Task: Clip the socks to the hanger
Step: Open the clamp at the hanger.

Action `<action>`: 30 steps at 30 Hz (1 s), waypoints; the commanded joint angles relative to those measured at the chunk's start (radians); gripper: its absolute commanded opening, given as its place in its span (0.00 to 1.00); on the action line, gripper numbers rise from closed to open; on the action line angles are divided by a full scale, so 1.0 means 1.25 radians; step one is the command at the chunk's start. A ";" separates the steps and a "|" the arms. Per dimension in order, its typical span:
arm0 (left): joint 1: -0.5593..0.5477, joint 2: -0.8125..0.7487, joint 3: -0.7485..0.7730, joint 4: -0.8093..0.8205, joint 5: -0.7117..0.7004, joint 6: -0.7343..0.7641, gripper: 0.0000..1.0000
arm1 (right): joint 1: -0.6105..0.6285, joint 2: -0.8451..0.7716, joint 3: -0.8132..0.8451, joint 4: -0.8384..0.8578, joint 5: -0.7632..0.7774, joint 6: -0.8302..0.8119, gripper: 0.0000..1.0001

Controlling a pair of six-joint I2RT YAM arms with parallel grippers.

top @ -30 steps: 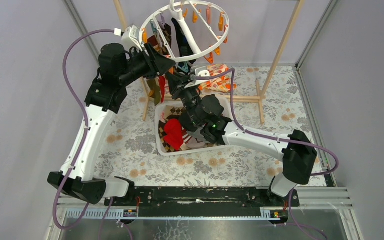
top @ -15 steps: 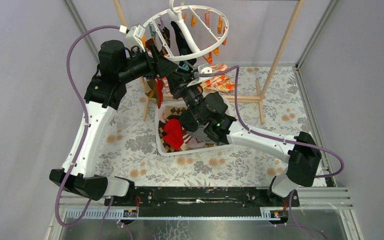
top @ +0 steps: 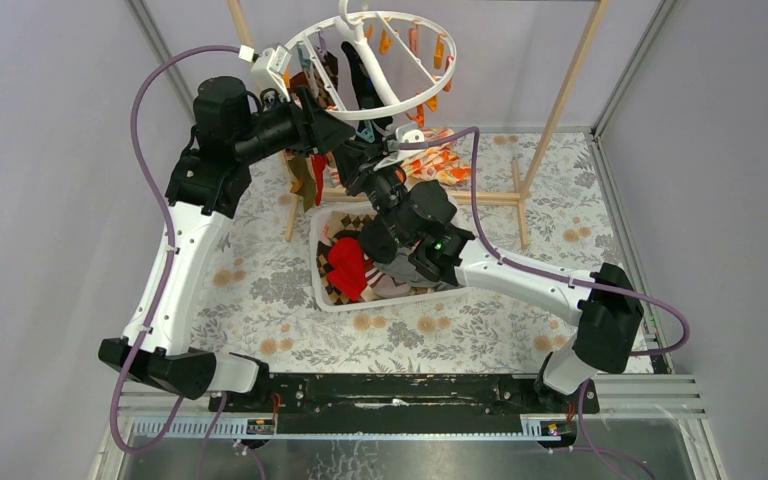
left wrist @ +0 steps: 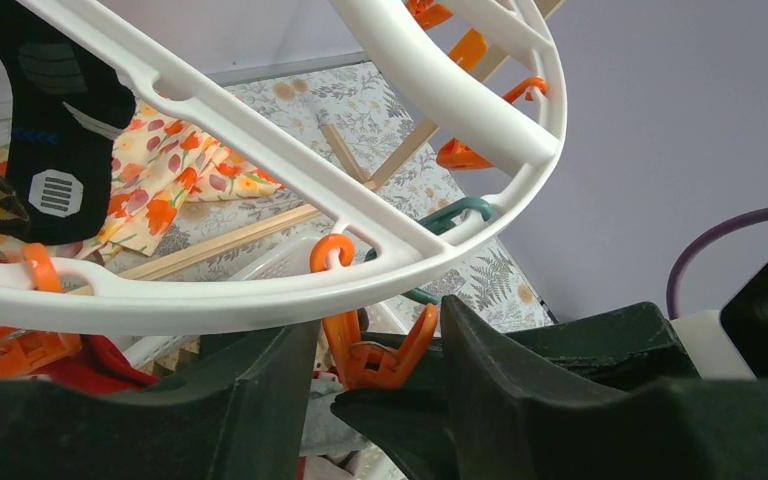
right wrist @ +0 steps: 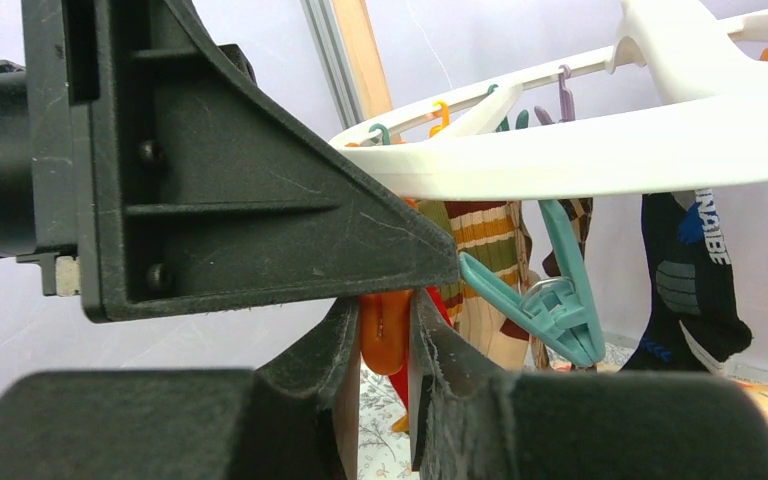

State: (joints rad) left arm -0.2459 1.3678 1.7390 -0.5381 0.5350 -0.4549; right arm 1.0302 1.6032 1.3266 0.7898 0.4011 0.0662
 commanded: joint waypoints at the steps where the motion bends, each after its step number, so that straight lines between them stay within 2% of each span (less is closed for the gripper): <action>1: 0.012 0.003 0.017 0.072 -0.030 0.014 0.57 | 0.009 -0.033 0.018 -0.016 -0.040 0.022 0.00; 7: 0.025 -0.007 0.000 0.094 -0.030 -0.009 0.52 | 0.008 -0.036 0.015 -0.018 -0.041 0.025 0.00; 12: 0.039 -0.017 -0.024 0.124 -0.041 -0.034 0.35 | 0.008 -0.038 0.007 -0.018 -0.043 0.027 0.00; 14: 0.040 -0.019 -0.033 0.133 -0.042 -0.040 0.28 | 0.008 -0.038 0.006 -0.020 -0.048 0.029 0.03; 16: 0.040 -0.018 -0.039 0.133 -0.046 -0.046 0.15 | 0.008 -0.039 0.008 -0.027 -0.053 0.029 0.14; 19: 0.040 -0.022 -0.053 0.136 -0.055 -0.049 0.00 | 0.008 -0.050 -0.002 -0.031 -0.043 0.038 0.38; 25: 0.040 -0.034 -0.063 0.130 -0.068 -0.046 0.00 | 0.001 -0.130 -0.059 -0.089 -0.030 0.047 0.58; 30: 0.040 -0.041 -0.061 0.122 -0.067 -0.043 0.00 | -0.007 -0.208 -0.108 -0.284 -0.036 0.057 0.66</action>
State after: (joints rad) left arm -0.2028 1.3415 1.6684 -0.4416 0.4904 -0.5205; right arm 1.0290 1.4372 1.2160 0.5987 0.3721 0.1207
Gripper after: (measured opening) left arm 0.125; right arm 0.640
